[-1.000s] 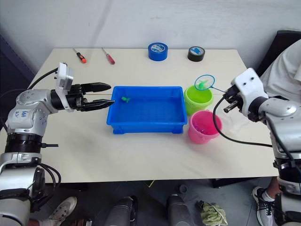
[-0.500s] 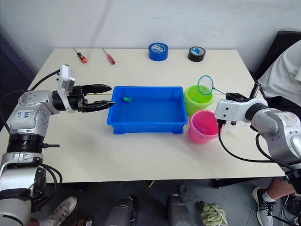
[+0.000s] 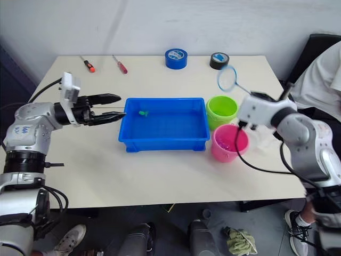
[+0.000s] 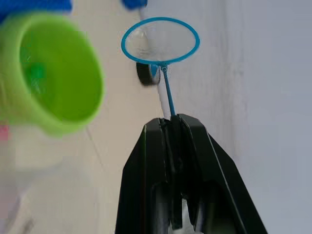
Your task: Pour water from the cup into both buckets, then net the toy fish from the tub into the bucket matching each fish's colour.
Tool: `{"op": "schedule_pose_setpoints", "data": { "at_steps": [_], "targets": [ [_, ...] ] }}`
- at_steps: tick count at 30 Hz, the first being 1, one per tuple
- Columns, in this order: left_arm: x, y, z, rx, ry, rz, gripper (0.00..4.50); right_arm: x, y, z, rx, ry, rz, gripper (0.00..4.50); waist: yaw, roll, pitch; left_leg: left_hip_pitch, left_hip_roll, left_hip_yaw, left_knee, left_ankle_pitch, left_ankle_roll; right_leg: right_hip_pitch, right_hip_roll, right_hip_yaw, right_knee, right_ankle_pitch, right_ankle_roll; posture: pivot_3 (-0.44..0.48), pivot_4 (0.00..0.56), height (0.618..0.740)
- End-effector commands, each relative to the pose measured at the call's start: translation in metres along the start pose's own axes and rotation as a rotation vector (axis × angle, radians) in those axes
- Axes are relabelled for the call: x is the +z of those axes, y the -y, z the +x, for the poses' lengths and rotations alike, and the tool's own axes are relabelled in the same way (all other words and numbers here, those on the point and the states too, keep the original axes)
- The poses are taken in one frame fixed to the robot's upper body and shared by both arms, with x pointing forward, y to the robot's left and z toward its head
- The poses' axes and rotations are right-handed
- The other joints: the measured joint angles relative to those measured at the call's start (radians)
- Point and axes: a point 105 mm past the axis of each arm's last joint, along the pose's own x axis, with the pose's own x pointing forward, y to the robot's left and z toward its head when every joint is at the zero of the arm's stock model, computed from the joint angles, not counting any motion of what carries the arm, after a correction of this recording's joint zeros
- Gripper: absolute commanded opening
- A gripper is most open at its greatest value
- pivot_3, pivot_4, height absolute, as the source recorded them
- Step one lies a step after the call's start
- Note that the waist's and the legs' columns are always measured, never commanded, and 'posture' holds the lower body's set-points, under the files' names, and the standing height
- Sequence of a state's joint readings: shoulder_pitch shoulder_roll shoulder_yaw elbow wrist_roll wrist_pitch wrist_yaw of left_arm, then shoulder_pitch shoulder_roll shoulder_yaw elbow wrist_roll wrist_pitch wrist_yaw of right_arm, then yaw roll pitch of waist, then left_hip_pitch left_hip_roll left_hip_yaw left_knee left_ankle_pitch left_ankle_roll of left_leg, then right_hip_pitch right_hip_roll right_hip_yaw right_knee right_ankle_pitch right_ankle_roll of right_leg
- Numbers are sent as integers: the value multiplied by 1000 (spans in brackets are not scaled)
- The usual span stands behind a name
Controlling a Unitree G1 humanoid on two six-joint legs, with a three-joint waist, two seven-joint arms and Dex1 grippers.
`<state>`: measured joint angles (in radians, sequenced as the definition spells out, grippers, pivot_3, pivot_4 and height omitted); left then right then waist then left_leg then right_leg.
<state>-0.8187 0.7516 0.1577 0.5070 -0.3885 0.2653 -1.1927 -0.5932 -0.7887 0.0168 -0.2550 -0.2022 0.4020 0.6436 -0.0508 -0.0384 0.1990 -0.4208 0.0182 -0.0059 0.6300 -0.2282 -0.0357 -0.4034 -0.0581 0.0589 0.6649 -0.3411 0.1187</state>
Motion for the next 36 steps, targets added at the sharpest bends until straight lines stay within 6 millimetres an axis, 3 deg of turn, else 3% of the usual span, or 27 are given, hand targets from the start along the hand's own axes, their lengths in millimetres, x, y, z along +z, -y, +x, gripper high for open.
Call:
{"op": "schedule_pose_setpoints", "data": {
  "at_steps": [1,4,11,18,24,36],
  "targets": [
    [5,-12,-27,111,18,39,3686,19,-21,1,169,39,239,0,3,0,0,0,0,-2,0,0,0,0,-1,-1,0,0,0,0,150,734],
    [-8,-14,-46,194,-3,26,3686,36,-53,9,370,38,416,0,6,0,0,0,1,-2,0,0,1,1,-4,0,-1,0,0,0,150,734],
    [-19,-7,-68,312,-12,-2,3686,45,-92,34,577,-108,631,0,11,0,0,-1,1,-7,0,-1,2,1,-10,-1,-2,0,0,0,150,734],
    [-26,3,-76,356,-50,-31,3686,58,-113,58,626,-172,686,0,13,0,0,-1,-2,-6,-1,-1,2,0,-14,-2,-2,0,0,0,150,734],
    [-26,9,-75,360,-61,-43,3686,61,-121,67,627,-217,717,0,10,0,0,-2,-2,-6,-2,-1,2,-1,-14,-2,-2,0,0,0,150,734],
    [-22,20,-59,251,-90,-61,3686,70,-145,98,586,-253,808,0,-11,0,0,-2,-2,-6,-3,-1,2,-3,-10,-1,-1,0,0,0,150,734]
  ]
}}
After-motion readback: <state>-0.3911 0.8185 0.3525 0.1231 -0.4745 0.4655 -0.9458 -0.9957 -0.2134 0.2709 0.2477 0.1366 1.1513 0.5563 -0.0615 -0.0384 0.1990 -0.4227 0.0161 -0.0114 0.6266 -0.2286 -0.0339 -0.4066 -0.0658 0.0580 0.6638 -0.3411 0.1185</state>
